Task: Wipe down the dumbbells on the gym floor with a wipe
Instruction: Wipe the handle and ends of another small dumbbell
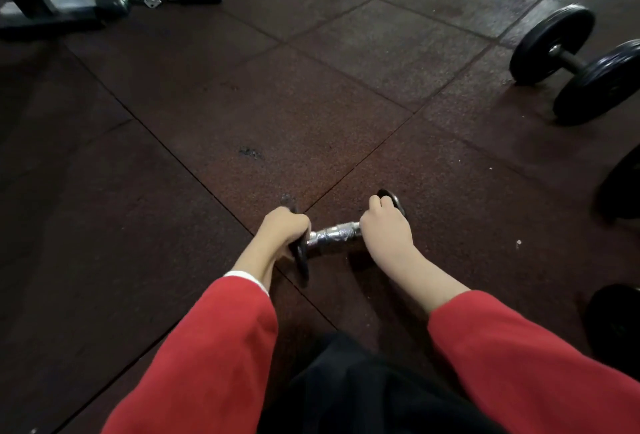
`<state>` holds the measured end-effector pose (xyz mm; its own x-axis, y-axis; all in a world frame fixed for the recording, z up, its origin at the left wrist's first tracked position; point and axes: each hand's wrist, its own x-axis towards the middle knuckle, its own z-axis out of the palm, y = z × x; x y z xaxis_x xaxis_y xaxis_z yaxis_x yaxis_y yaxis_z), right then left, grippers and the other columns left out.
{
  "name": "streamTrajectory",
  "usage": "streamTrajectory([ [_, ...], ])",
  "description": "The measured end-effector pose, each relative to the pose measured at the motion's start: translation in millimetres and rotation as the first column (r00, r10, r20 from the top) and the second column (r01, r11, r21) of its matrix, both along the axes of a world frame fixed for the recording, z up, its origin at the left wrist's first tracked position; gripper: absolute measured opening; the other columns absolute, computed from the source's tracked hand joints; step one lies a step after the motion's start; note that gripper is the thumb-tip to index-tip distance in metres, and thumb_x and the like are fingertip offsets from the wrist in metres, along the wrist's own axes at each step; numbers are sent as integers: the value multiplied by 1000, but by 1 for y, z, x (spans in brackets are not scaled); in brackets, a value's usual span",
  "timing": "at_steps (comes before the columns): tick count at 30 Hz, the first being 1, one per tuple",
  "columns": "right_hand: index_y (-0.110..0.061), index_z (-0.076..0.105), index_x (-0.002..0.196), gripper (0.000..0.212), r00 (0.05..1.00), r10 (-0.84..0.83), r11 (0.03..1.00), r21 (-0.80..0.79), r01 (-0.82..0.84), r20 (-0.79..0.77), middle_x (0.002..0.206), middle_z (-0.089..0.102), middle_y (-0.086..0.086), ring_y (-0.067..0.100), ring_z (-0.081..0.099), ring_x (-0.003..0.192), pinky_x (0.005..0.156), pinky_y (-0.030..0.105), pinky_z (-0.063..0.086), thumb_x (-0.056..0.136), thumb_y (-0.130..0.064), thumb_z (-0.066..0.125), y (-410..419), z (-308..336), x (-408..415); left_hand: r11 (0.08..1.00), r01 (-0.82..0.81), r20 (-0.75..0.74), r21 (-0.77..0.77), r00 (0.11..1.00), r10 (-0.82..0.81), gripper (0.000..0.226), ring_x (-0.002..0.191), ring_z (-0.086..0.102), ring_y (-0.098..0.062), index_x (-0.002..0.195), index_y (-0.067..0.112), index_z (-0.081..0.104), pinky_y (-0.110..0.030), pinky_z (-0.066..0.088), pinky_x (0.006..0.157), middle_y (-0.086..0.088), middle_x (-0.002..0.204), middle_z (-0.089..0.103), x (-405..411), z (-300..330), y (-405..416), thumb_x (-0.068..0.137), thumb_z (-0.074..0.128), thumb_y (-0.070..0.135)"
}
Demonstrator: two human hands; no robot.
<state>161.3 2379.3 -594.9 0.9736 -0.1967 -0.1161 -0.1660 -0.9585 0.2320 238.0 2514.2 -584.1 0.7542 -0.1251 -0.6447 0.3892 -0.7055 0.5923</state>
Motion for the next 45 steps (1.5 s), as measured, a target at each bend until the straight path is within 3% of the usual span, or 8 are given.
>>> streamTrajectory([
  [4,-2,56,121,33,998,-23,989,144,31,-59,124,49,15,30,45,118,93,33,43,95,-3,36,10,-1,-3,998,65,-319,7,946,-59,12,61,54,-33,75,-8,47,-51,50,88,-20,67,51,-9,6,13,84,39,-4],
  [7,-4,55,121,32,998,-40,974,220,50,-47,124,50,14,29,45,118,96,32,40,94,-4,38,11,3,-7,1000,-14,-221,15,975,17,9,58,57,-32,73,-8,49,-50,54,77,-18,56,58,-13,6,12,80,46,-3],
  [12,-10,55,124,34,1000,-9,936,352,12,-12,122,54,10,26,47,115,96,30,34,94,-10,40,7,10,0,990,-110,93,89,990,102,52,110,57,-36,117,0,55,-41,49,94,-19,121,59,-11,-3,12,81,54,38],
  [16,-7,56,118,32,997,76,925,373,-74,9,121,50,11,27,43,113,96,32,33,92,-3,37,23,-1,-7,986,-127,147,106,983,111,66,124,47,-35,129,-3,46,-35,37,101,-20,134,50,-15,-7,8,94,35,52],
  [28,-2,67,101,41,946,221,829,465,-311,238,90,64,8,26,59,77,66,33,56,72,-2,38,37,-33,-14,852,-484,150,-198,844,515,76,116,52,-33,116,-5,57,-37,36,100,-20,123,58,-32,-27,-4,96,14,55],
  [35,0,59,115,34,930,330,773,518,-366,164,112,55,15,31,45,104,94,36,37,86,5,41,51,-11,4,664,-582,-37,-469,764,644,60,94,60,-30,66,18,57,-39,43,97,-9,85,66,-32,-33,-3,96,21,55],
  [42,4,63,104,31,926,322,789,485,-377,196,99,59,18,35,52,94,83,39,43,77,10,51,55,-17,-8,683,-590,-29,-429,765,643,69,108,59,-31,112,1,63,-38,42,99,-17,114,65,-34,-34,-3,96,22,54],
  [45,-1,59,109,29,942,306,819,466,-334,138,109,55,14,30,47,104,90,33,36,84,5,44,56,-12,1,707,-586,-18,-395,774,632,68,106,59,-30,103,1,63,-36,41,95,-16,110,65,-33,-34,-3,96,22,55],
])
